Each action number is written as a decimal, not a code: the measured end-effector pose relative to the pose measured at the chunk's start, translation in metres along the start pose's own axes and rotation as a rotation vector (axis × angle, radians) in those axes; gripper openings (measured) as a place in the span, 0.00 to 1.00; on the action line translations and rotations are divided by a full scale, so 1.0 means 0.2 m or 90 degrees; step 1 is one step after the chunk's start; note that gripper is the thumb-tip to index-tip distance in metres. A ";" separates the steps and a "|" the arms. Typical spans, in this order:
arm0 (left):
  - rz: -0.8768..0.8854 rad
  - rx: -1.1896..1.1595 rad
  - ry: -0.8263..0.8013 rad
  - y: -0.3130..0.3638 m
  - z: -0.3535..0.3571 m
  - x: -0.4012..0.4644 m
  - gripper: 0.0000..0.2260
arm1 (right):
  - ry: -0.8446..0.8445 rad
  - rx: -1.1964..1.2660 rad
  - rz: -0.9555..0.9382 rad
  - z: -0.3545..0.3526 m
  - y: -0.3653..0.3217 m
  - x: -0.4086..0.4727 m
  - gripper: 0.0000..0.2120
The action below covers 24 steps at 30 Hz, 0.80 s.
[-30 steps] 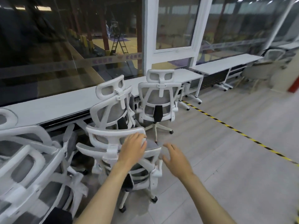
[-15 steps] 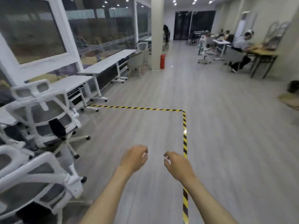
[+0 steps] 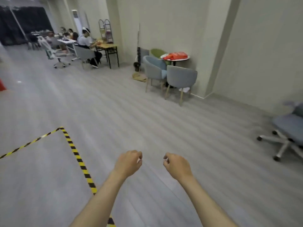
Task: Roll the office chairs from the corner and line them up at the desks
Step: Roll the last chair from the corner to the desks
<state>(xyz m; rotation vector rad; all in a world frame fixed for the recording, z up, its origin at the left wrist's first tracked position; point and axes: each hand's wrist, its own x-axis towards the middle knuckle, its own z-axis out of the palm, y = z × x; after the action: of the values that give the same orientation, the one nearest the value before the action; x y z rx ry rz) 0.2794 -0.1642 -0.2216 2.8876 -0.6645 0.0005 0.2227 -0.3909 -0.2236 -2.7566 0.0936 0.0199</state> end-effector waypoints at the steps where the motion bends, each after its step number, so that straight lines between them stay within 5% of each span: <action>1: 0.030 -0.003 -0.014 0.10 0.05 0.13 0.08 | 0.012 -0.003 0.033 -0.05 0.13 0.02 0.13; 13: 0.328 -0.072 -0.102 1.35 0.40 1.59 0.08 | 0.100 -0.043 0.389 -0.61 1.51 0.25 0.11; 24: 0.499 -0.083 -0.128 2.49 0.58 2.42 0.07 | 0.182 -0.012 0.581 -1.05 2.51 0.34 0.09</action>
<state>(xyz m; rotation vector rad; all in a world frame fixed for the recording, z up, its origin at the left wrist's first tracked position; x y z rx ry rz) 0.4955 -0.8347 -0.2308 2.3345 -1.7027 -0.2181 0.2573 -0.9382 -0.2173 -2.4643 1.3962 -0.1292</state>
